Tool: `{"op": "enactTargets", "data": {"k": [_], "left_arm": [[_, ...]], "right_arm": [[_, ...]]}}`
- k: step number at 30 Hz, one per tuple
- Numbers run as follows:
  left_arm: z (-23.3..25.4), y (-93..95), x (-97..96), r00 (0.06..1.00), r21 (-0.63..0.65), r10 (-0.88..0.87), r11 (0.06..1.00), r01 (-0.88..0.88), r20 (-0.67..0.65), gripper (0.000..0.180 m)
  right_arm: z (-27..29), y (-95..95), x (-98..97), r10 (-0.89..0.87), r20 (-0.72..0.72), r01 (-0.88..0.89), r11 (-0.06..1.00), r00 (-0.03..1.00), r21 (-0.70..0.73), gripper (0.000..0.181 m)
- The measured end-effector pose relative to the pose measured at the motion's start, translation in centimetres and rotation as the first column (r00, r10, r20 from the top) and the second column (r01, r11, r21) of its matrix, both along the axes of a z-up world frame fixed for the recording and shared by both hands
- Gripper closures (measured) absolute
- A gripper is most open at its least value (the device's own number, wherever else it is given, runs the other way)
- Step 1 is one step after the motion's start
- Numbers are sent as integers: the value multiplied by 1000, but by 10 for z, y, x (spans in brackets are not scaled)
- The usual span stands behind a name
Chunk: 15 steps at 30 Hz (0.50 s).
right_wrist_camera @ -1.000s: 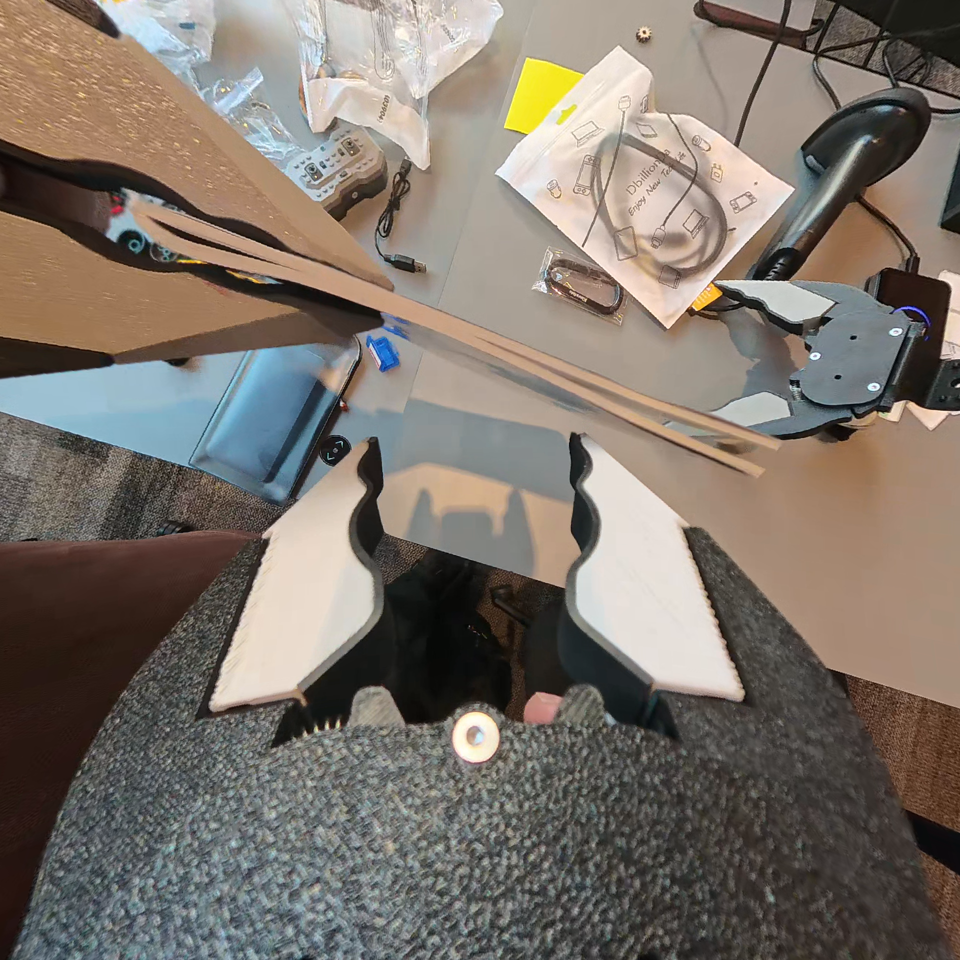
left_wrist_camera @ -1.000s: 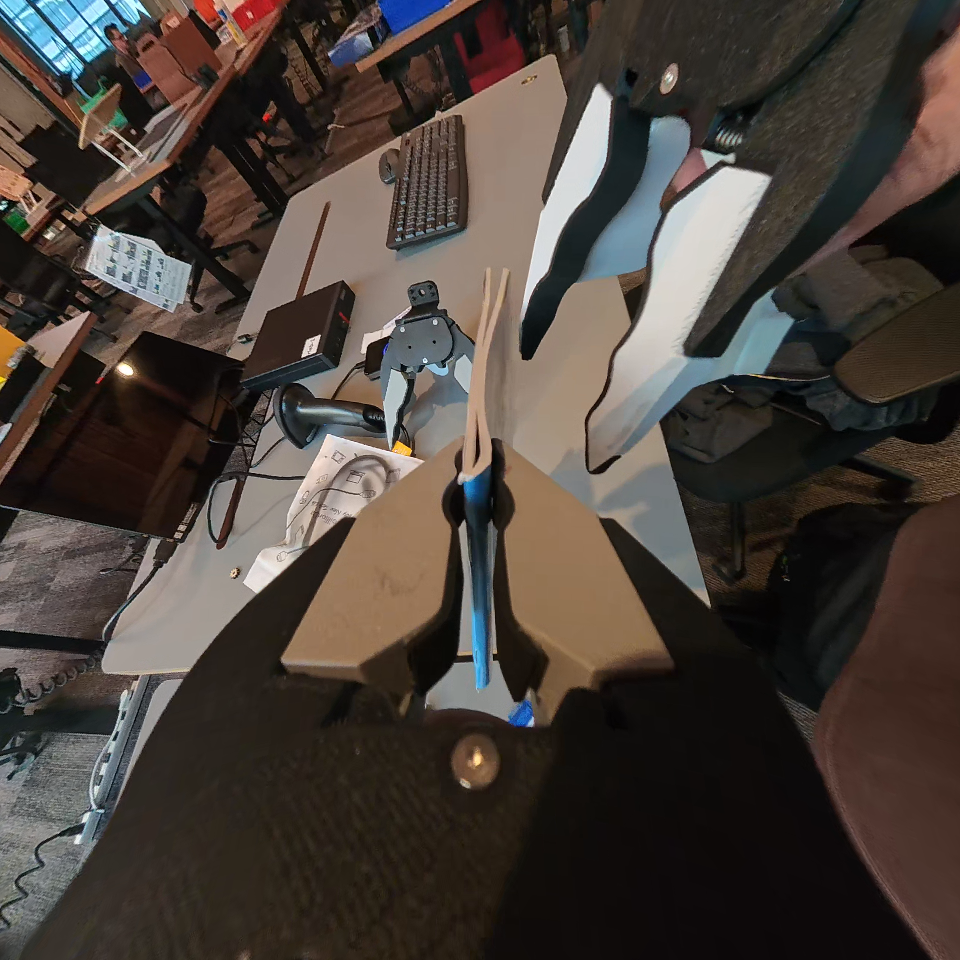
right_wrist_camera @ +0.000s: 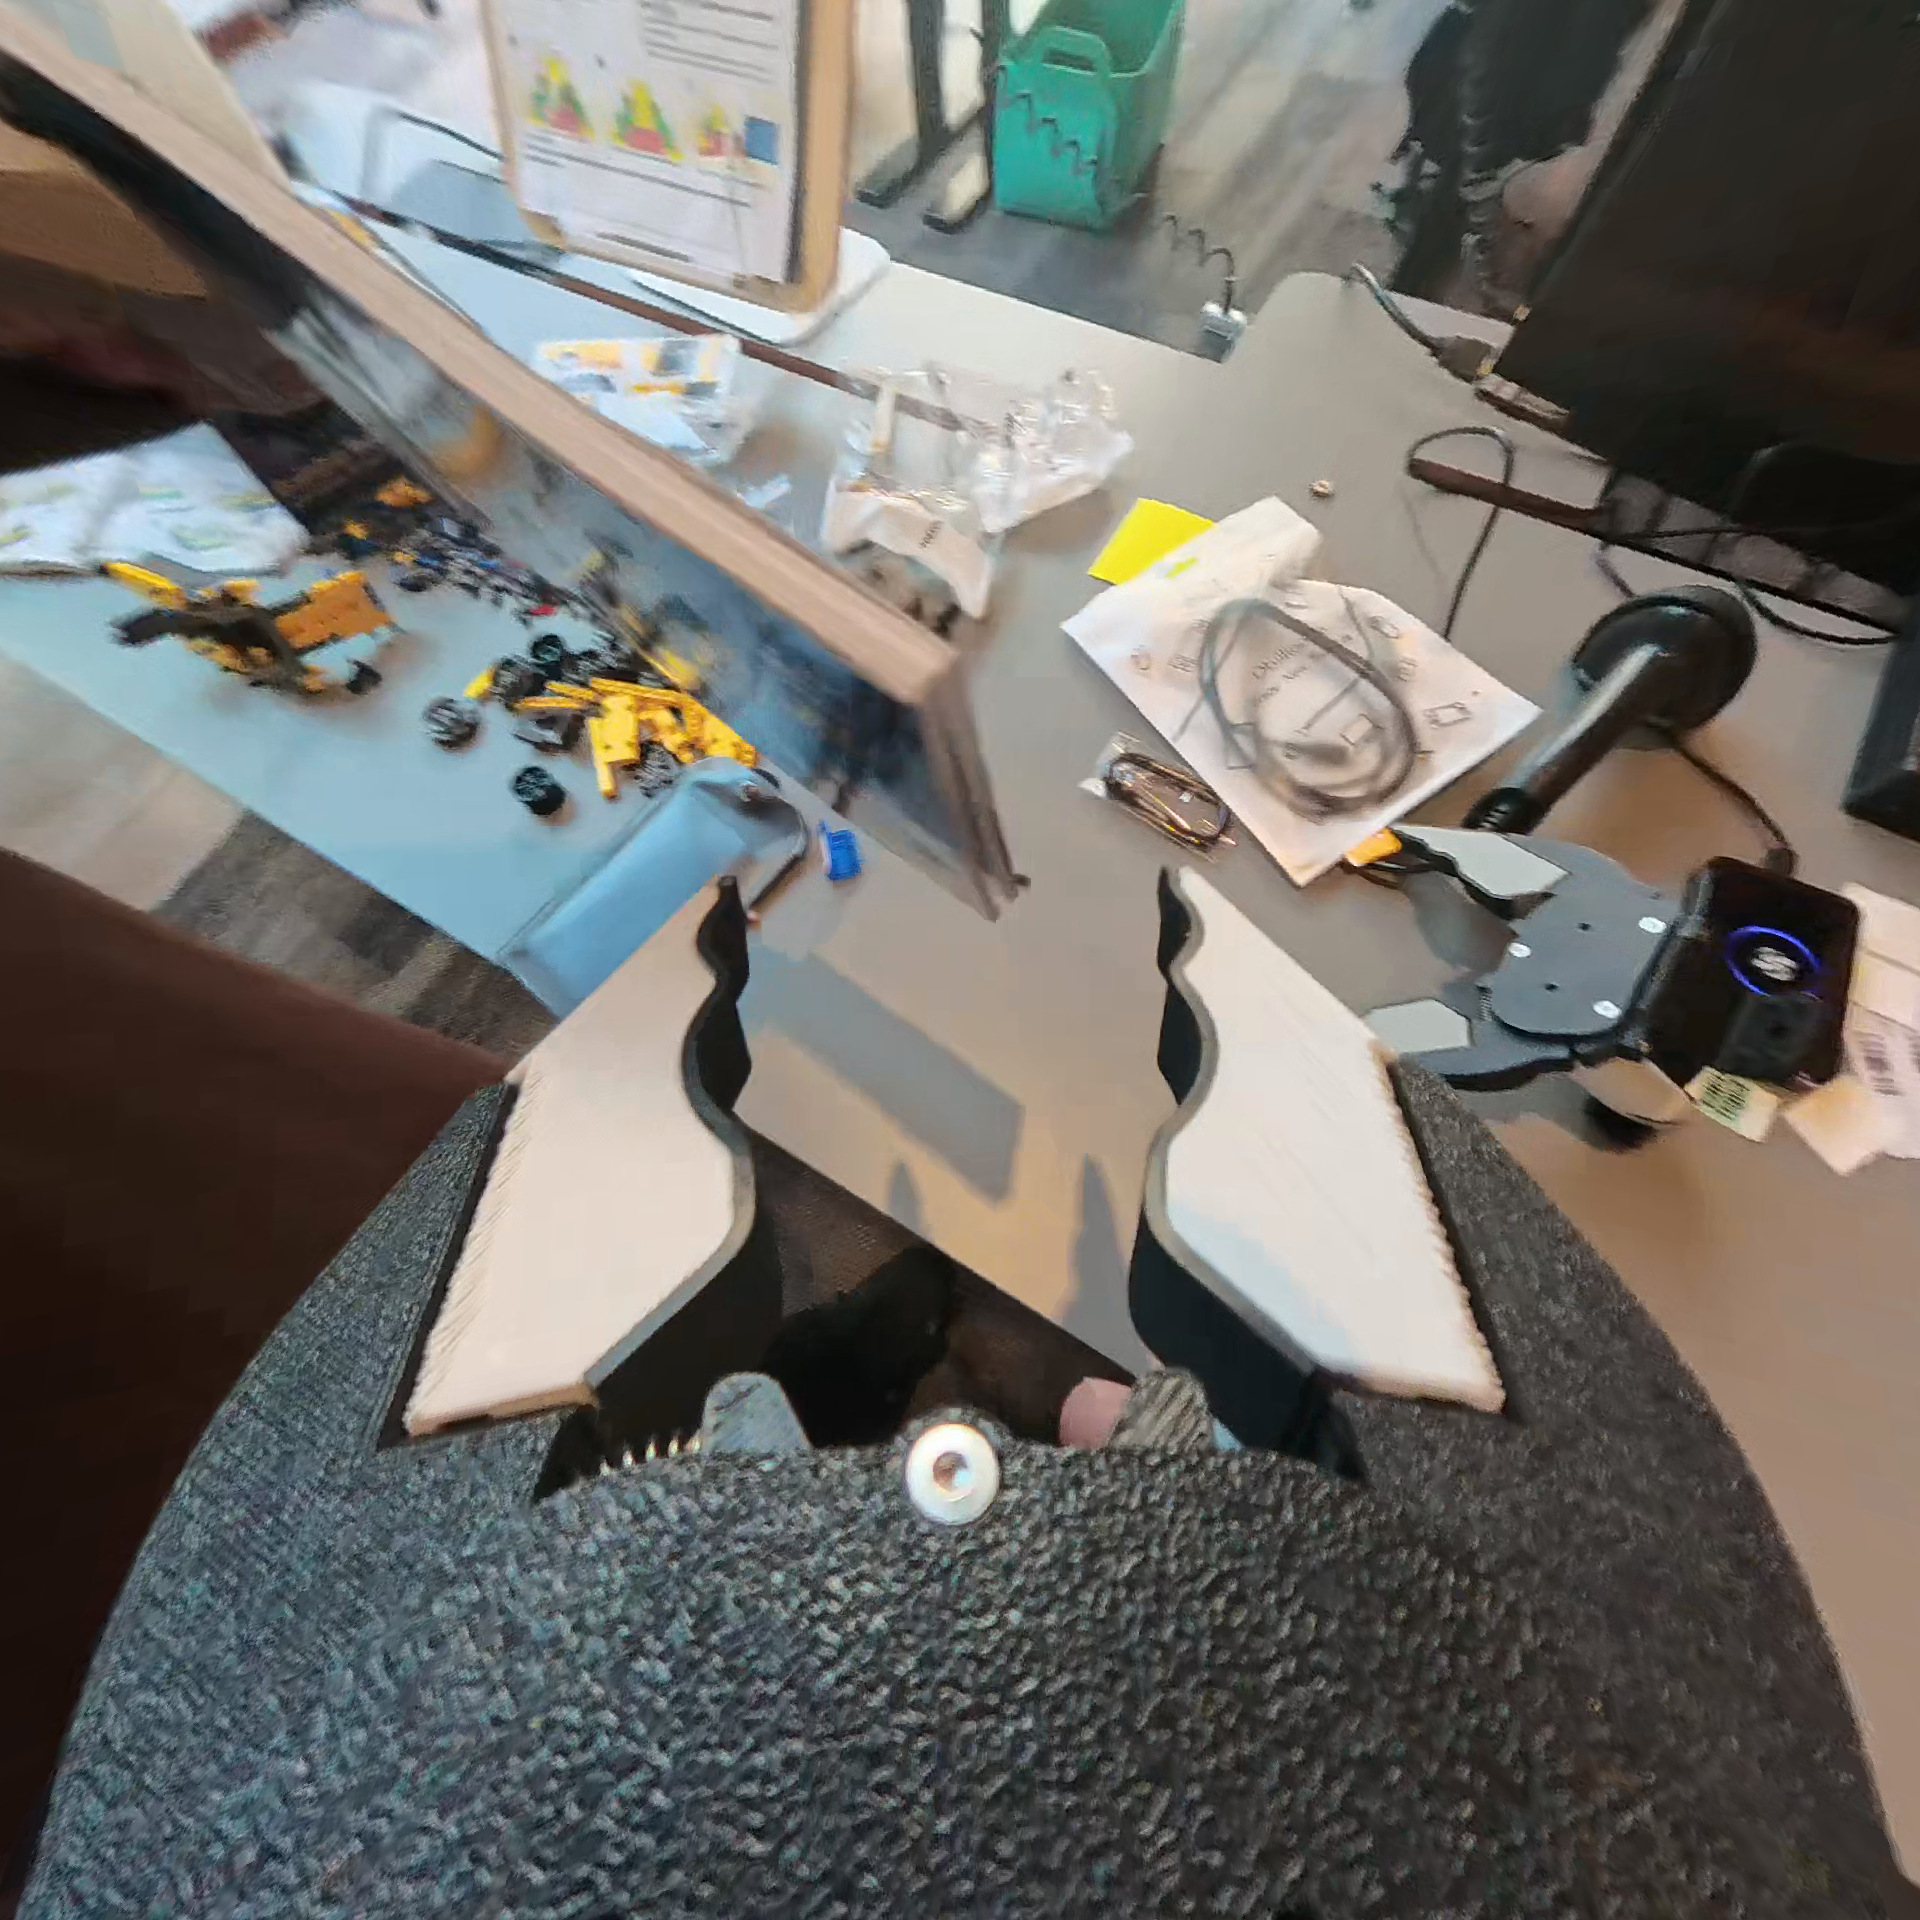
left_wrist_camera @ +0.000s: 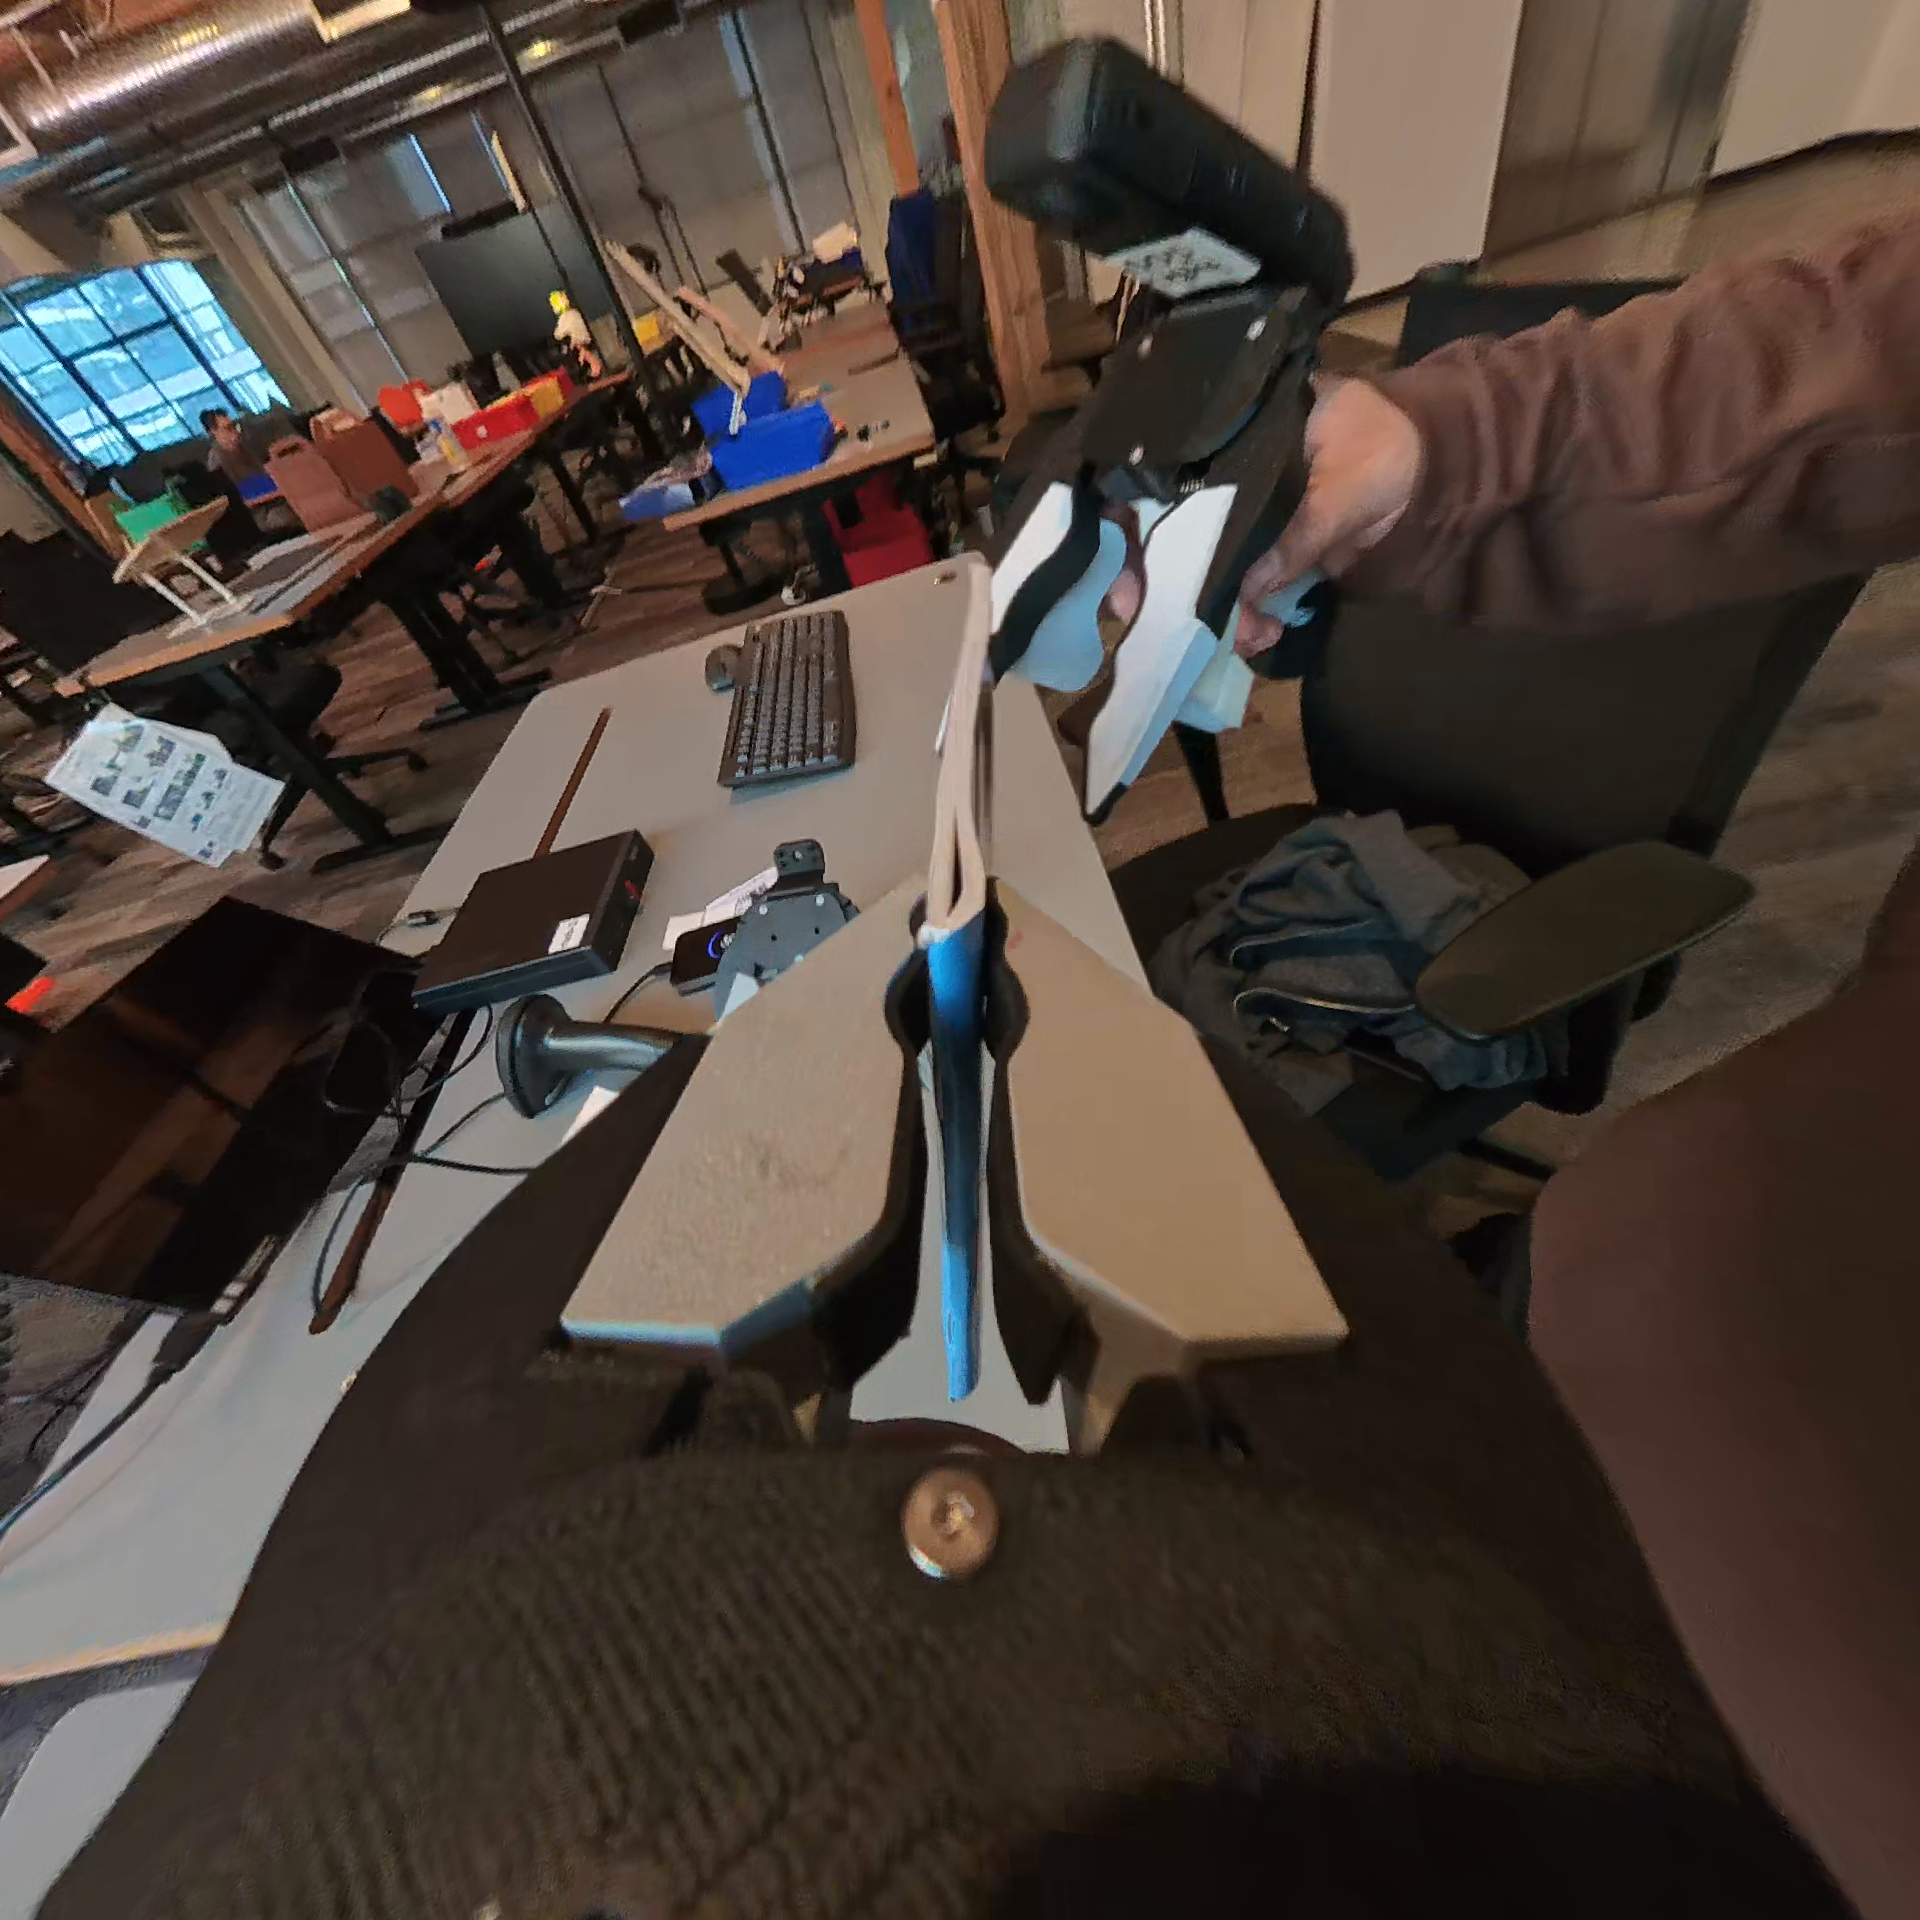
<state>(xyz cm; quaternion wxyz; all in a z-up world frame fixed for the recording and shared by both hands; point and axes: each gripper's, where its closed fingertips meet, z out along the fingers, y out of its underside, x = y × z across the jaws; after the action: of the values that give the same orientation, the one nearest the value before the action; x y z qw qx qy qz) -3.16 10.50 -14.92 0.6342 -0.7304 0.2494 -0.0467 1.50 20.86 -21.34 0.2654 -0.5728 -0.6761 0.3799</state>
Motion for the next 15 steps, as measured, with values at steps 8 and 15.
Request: {"op": "enactTargets", "data": {"k": [8, 15], "left_arm": [[33, -15, 6, 994, 76, -82, 994, 76, 71, 176], [40, -30, 11, 980, 66, -162, 986, 156, 111, 176]], "right_arm": [[30, -21, -8, 111, -223, -150, 975, 968, -164, 152], [52, -33, -4, 219, -330, -310, 917, 918, -251, 114]]}}
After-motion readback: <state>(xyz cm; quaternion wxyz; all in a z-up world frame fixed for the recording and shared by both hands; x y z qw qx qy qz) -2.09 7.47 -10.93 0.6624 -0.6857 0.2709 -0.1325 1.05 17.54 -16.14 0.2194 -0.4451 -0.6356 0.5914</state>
